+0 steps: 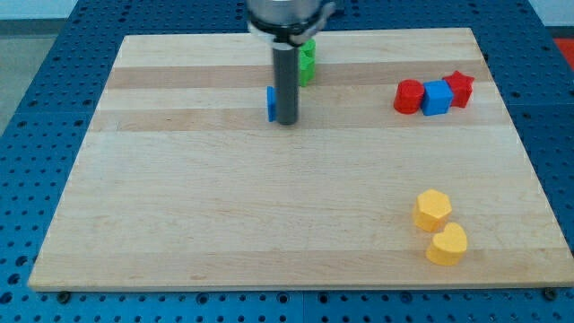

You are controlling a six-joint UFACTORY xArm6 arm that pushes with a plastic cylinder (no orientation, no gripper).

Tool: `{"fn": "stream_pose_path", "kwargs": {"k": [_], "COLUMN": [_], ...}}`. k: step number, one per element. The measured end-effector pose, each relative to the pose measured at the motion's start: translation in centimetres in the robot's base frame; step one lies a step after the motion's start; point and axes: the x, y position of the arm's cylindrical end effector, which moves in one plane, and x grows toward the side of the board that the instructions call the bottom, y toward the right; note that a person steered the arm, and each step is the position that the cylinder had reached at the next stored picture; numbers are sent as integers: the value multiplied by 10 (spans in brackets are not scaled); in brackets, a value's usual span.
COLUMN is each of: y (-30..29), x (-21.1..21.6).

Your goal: Move the triangle to the left side of the board

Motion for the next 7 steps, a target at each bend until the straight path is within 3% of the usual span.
{"fn": "stream_pose_path", "kwargs": {"k": [1,3,4,5,7], "y": [-40,42,53,36,-15], "x": [0,4,-16,-52,-42]}}
